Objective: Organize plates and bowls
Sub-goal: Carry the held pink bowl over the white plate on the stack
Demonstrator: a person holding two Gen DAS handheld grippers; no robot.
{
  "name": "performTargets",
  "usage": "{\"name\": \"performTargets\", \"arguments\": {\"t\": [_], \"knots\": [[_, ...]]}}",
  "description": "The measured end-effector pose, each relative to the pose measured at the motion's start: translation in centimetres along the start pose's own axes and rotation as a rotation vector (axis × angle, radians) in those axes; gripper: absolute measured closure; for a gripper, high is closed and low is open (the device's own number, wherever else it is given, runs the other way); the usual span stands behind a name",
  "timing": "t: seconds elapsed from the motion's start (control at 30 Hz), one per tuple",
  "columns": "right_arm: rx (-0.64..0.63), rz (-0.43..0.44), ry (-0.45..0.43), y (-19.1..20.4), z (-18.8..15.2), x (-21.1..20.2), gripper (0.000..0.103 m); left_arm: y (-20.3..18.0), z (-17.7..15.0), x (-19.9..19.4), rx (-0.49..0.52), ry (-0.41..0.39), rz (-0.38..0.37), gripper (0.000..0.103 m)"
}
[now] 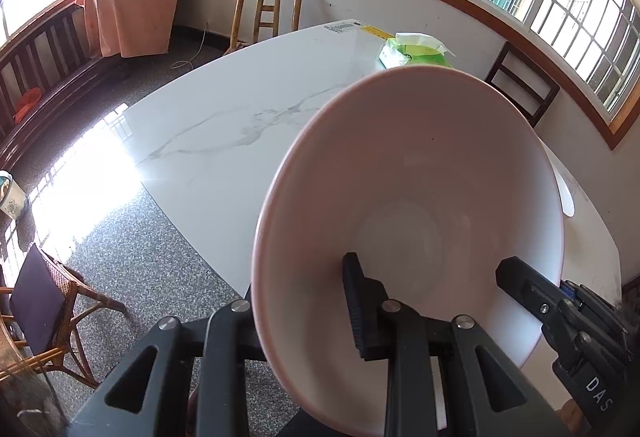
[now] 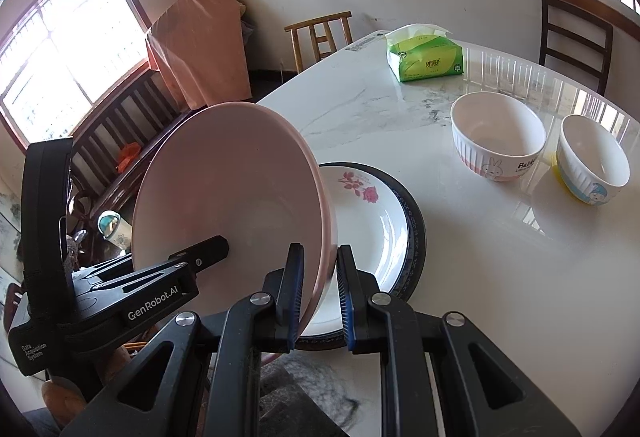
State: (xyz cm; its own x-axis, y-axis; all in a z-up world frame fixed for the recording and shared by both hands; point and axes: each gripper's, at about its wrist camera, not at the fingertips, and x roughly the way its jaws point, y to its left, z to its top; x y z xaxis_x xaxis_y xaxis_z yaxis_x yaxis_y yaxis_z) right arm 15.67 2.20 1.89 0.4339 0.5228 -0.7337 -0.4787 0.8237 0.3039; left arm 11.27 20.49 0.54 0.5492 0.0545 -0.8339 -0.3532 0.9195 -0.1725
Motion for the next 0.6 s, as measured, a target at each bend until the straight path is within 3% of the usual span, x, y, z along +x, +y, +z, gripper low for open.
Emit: {"name": "performTargets", "arguments": {"t": [0.6], "knots": [[0.026,-0.017,0.052,-0.9,0.7,1.9,0.088,0.8,0.4,2.3,-0.013,0.097,-0.042,0.076]]}}
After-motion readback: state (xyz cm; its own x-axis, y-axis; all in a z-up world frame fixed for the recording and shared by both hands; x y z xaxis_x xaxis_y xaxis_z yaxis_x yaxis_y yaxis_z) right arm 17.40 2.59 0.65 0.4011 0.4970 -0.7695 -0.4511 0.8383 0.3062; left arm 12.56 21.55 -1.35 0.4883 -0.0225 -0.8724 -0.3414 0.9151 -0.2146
